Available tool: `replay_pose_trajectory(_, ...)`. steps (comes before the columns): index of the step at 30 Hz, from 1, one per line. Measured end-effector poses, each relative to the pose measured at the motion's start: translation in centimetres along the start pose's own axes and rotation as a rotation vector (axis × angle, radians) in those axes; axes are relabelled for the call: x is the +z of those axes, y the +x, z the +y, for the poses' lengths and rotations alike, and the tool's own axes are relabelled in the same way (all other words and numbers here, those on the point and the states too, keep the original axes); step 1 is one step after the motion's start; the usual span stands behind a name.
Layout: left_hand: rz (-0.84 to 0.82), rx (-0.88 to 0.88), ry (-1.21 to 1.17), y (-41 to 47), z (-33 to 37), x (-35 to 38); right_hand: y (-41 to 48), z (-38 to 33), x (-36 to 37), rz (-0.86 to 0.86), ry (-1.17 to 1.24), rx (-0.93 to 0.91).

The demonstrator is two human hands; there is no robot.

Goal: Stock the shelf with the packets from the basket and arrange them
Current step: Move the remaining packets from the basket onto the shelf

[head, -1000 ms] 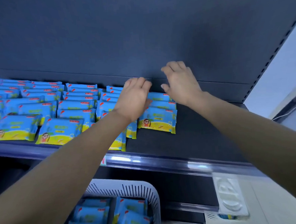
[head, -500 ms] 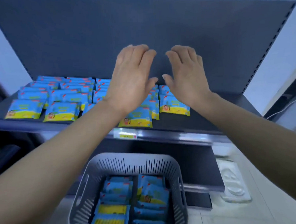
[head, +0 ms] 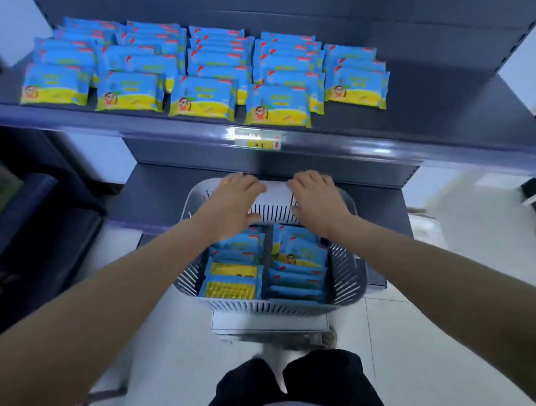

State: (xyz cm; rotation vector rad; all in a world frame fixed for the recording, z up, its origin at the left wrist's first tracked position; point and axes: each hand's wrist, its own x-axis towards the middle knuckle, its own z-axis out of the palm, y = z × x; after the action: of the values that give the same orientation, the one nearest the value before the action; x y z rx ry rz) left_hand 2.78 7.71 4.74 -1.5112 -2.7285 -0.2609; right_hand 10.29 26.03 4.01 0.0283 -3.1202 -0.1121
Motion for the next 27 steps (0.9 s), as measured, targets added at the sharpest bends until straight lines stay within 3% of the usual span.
replay_pose_trajectory(13, -0.138, 0.004, 0.006, -0.6, -0.7, 8.8, -0.7, 0.2, 12.1, -0.689, 0.024, -0.082)
replay_pose_trajectory(27, -0.175, 0.003, 0.009, 0.1, -0.7, 11.3, 0.6, -0.1, 15.9, -0.873, 0.119, -0.062)
